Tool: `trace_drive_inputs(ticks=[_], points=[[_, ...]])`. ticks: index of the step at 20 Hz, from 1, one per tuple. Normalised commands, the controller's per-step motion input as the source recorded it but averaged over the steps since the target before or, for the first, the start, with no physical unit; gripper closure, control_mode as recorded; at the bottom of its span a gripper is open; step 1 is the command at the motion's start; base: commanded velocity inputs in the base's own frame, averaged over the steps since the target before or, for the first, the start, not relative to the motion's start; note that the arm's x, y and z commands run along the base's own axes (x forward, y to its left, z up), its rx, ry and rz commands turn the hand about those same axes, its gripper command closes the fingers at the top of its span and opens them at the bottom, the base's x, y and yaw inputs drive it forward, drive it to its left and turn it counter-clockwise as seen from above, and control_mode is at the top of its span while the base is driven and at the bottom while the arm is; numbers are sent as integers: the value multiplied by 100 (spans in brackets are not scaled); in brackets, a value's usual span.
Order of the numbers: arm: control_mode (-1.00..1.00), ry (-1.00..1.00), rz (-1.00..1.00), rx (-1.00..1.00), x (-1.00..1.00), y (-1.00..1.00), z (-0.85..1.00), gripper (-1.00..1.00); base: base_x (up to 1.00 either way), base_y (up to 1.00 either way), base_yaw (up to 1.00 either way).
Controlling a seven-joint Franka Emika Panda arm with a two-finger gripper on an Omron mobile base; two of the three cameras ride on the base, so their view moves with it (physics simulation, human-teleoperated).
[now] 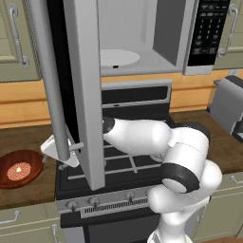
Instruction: Open the microwave, place the bowl with waffle inside the microwave, then close the microwave door and turn it on.
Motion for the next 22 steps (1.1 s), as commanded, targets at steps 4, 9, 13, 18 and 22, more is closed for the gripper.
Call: trace_drive_inputs(ticks=[4,9,13,18,22], points=[[-100,-19,0,0,11,11,-36,-100,0,0,0],[-100,-19,0,0,26,28,-25,-100,0,0,0],[-100,-13,-3,0,42,30,-31,-100,0,0,0],[-100,0,-11,0,65,26,-15,-100,0,0,0],[-100,14,-14,0,63,39,-2,-100,0,0,0]])
